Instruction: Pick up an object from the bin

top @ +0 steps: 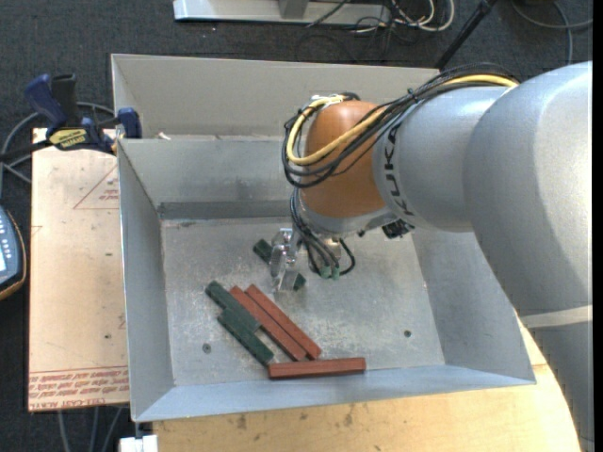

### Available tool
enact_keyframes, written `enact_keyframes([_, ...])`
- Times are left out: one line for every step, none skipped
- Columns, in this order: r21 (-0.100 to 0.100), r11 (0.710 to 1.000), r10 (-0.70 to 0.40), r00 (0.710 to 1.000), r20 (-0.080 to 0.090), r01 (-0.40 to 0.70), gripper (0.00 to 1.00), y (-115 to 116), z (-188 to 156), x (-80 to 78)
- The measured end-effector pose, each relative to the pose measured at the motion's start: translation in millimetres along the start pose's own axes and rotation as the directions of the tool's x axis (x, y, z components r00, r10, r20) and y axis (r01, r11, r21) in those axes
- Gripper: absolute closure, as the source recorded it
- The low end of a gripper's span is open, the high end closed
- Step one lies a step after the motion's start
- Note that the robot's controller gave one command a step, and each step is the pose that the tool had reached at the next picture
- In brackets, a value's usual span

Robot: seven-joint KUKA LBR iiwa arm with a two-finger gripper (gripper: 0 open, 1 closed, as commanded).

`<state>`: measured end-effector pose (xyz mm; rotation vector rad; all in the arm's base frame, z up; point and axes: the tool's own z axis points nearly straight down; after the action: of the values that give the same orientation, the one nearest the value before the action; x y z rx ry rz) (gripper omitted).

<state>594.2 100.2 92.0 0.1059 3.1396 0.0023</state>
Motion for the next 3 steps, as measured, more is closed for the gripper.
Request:
enact_keyframes([0.000,1.000,0.000,1.000,0.000,0.000,0.00,-0.1,0.0,0.0])
enact_keyframes([0.000,1.000,0.000,1.000,0.000,0.000,1.00,-0.1,0.0,0.0])
enact_keyframes([0.000,1.000,0.000,1.000,0.000,0.000,0.00,-0.1,0.0,0.0])
